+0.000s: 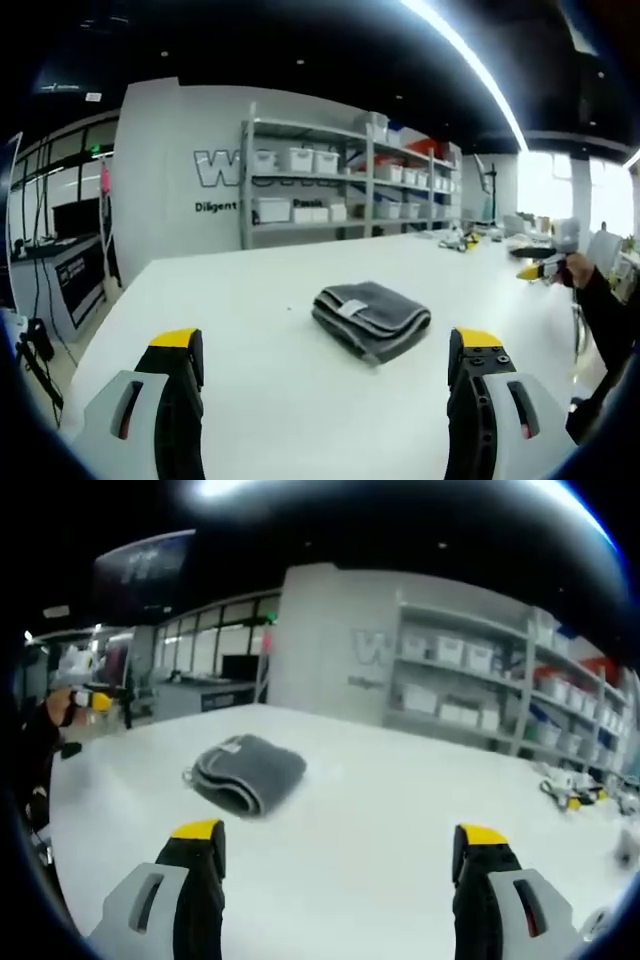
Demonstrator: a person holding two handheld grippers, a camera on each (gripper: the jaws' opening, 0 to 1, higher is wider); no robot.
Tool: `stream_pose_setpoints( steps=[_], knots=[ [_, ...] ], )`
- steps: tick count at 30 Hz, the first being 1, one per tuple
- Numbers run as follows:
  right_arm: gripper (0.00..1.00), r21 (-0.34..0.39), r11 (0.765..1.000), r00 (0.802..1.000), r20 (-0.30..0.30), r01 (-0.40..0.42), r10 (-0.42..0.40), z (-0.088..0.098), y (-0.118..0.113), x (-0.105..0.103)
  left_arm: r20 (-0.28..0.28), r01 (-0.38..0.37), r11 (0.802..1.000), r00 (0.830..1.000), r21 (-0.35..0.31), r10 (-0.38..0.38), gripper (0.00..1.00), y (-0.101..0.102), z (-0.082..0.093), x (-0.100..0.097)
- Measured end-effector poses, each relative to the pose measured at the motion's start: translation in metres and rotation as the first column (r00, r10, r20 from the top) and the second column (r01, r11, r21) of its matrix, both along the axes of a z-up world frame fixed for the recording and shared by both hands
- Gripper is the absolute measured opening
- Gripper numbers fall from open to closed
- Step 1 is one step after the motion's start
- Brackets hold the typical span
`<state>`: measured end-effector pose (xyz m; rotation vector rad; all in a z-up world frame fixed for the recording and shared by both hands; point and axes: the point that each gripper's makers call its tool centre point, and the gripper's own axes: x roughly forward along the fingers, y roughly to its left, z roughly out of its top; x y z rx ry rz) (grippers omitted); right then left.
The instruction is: Open the folded towel by lifting each exposed corner and separating the folded layers until the towel lies flat within the target outline without major curled edges
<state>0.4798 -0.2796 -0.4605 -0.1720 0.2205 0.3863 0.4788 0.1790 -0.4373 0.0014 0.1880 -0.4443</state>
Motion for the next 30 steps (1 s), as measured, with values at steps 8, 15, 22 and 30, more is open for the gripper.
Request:
stream_pose_setpoints(
  steps=[8,15,22,30],
  knots=[
    [0.96,-0.057,0.998,1.000,-0.001,-0.027,0.027,0.010,0.009,0.015,-0.007,0.012,0.999,1.000,0.038,-0.012,0.99,0.000,0.001,0.018],
    [0.97,-0.074,0.997,0.999,0.001,-0.037,0.038,0.014,0.013,0.024,-0.007,0.012,0.999,1.000,0.051,-0.012,0.99,-0.001,-0.001,0.028],
    [0.99,-0.038,0.999,0.999,0.012,-0.035,0.036,0.021,0.022,0.034,0.010,-0.003,0.999,1.000,0.054,0.002,0.99,0.002,0.007,0.030],
    [0.99,-0.059,0.995,0.997,0.010,-0.075,0.075,0.027,0.034,0.034,0.050,0.002,0.997,0.999,0.075,-0.006,0.99,0.005,0.020,0.026]
  ],
)
